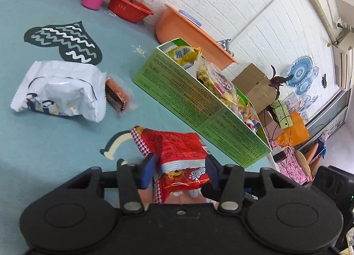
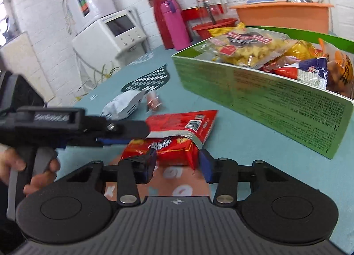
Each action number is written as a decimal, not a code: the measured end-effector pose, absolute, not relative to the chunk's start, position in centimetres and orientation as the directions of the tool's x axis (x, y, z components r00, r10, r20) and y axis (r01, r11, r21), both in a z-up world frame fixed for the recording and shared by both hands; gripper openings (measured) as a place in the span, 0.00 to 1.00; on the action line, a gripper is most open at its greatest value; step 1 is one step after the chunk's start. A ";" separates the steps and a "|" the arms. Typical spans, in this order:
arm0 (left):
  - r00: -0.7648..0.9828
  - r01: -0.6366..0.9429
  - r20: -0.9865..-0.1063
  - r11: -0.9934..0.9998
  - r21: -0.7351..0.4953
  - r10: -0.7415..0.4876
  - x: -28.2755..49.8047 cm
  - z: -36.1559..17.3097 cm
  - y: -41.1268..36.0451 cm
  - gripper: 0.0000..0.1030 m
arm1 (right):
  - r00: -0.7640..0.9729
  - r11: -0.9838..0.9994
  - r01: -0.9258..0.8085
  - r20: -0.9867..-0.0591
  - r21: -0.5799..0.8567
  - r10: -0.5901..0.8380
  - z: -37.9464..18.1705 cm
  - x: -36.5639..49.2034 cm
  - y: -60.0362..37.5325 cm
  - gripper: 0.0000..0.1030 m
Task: Organize snacks
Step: 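Close both grippers on the large red chip bag on the table, then carry the red chip bag over the green box and open both grippers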
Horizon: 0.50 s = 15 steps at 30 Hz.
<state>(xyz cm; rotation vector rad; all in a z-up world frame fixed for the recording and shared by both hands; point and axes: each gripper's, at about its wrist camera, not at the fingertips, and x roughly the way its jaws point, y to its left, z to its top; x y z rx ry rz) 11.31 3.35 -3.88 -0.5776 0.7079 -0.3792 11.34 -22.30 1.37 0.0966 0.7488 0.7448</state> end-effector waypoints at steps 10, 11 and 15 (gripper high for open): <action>0.709 0.133 -0.516 0.810 -0.571 -0.480 11.3 -4.3 2.4 0.70 | 0.514 0.752 -0.523 -0.555 0.401 0.654 0.6 12.0 -22.4 0.68; 0.710 0.135 -0.517 0.813 -0.567 -0.478 11.2 -4.0 2.0 0.70 | 0.511 0.750 -0.520 -0.555 0.408 0.656 0.7 11.8 -22.3 0.60; 0.723 0.196 -0.453 0.784 -0.589 -0.521 10.7 -2.0 1.7 0.70 | 0.575 0.771 -0.535 -0.519 0.345 0.632 2.8 10.1 -22.6 0.57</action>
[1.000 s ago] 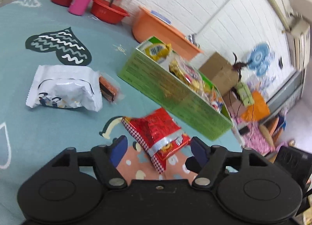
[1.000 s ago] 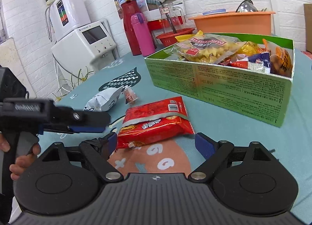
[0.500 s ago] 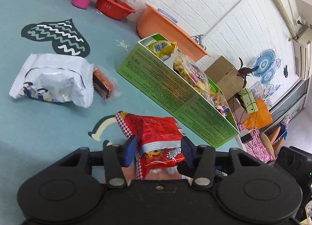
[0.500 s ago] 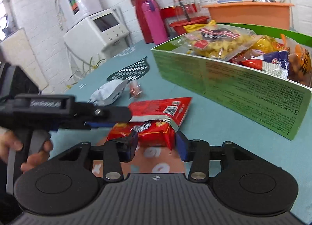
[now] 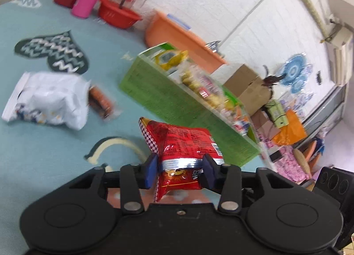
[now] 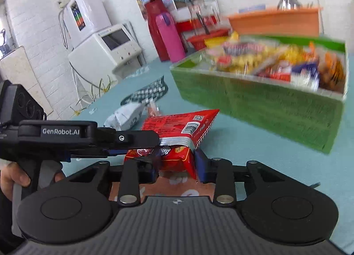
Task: Organize snacks
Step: 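Carry the red chip bag over the green box and open both grippers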
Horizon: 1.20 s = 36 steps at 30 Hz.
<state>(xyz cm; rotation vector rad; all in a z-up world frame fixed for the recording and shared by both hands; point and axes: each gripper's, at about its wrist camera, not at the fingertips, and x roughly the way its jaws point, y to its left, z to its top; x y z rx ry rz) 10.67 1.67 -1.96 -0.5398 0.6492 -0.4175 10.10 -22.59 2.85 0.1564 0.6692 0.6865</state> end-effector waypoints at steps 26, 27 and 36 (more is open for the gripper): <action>0.673 0.436 -0.411 0.779 -0.451 -0.615 26.9 5.6 -9.5 0.70 | 0.858 0.877 -0.327 -0.278 0.352 0.431 8.2 19.1 -31.0 0.56; 0.671 0.433 -0.417 0.780 -0.451 -0.613 27.3 5.3 -9.6 0.70 | 0.859 0.878 -0.322 -0.281 0.355 0.428 7.9 19.3 -31.0 0.56; 0.705 0.347 -0.446 0.817 -0.461 -0.551 28.5 3.0 -8.6 1.00 | 0.879 0.938 -0.247 -0.350 0.243 0.323 4.9 20.4 -30.7 1.00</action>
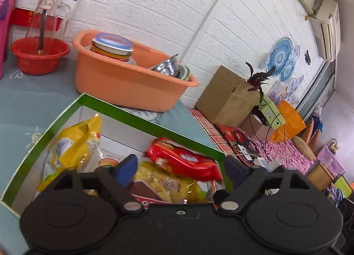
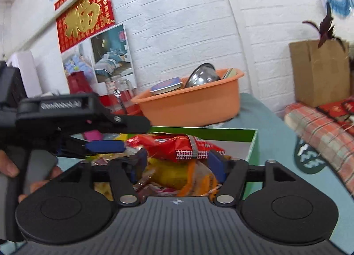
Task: Organize snacks
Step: 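Carry the red chip bag over the green box and open both grippers, then close both grippers on the white snack bag on the table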
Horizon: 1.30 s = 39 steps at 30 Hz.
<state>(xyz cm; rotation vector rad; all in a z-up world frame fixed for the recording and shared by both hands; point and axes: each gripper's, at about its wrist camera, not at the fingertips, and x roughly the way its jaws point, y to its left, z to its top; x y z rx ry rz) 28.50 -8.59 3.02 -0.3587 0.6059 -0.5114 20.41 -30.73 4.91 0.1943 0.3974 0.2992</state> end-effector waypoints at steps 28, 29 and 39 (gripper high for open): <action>0.845 0.030 -0.473 0.907 -0.421 -0.248 9.3 3.7 7.3 1.00 | 0.794 0.837 -0.490 -0.273 0.244 0.544 10.5 7.4 -24.3 1.00; 0.850 0.008 -0.476 0.908 -0.418 -0.226 9.2 3.2 8.1 1.00 | 0.787 0.837 -0.491 -0.287 0.244 0.545 10.2 7.4 -23.8 1.00; 0.810 -0.092 -0.547 0.876 -0.474 -0.211 14.4 -1.9 13.3 1.00 | 0.733 0.829 -0.494 -0.387 0.264 0.560 8.1 7.0 -21.1 1.00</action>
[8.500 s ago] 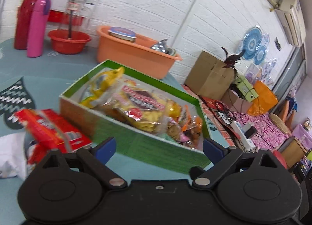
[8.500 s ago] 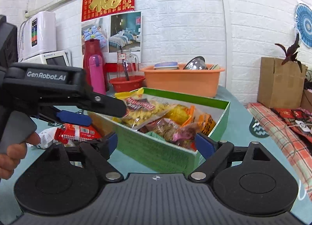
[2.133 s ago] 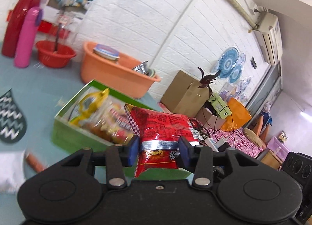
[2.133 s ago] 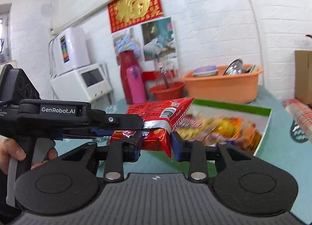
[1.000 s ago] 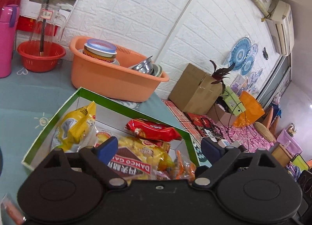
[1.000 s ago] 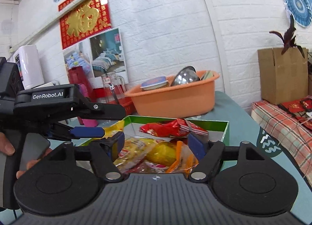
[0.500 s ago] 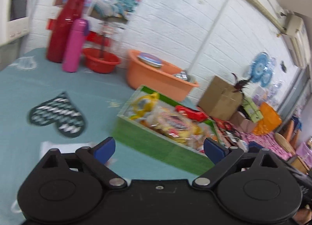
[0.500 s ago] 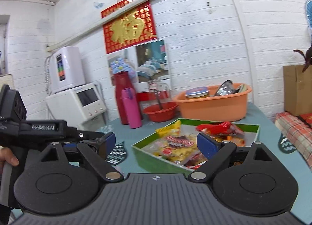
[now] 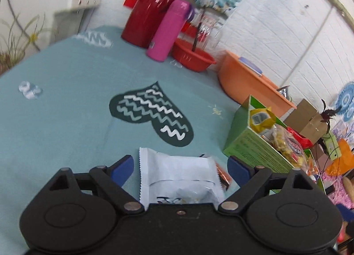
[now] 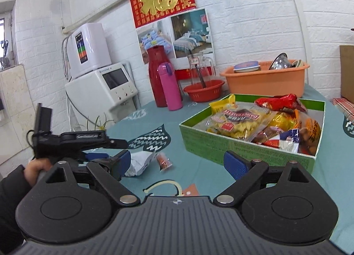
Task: Organize snacks
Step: 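Close both grippers on the white snack bag on the table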
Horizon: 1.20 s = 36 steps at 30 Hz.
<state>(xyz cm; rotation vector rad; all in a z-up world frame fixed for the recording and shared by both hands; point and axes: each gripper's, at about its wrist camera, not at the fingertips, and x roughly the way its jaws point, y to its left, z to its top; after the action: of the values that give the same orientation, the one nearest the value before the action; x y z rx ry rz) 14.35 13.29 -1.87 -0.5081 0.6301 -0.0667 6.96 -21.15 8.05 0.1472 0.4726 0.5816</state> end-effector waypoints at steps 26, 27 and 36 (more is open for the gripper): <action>0.672 0.168 -0.529 0.801 -0.574 -0.519 8.1 -3.5 6.9 0.85 | 0.552 0.786 -0.494 -0.564 0.372 0.614 1.7 7.0 -18.8 1.00; 0.668 0.167 -0.531 0.800 -0.576 -0.522 8.2 -3.7 6.8 0.85 | 0.551 0.783 -0.497 -0.560 0.375 0.618 1.8 7.1 -18.7 1.00; 0.668 0.166 -0.520 0.788 -0.593 -0.532 8.5 -4.4 5.7 0.64 | 0.523 0.759 -0.519 -0.556 0.393 0.646 1.1 7.7 -17.7 0.77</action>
<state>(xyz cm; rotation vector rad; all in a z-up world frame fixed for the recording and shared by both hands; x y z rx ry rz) 8.48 5.69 -4.43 -0.5383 0.7413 -0.4156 7.68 -17.74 1.06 0.1864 0.7428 0.7021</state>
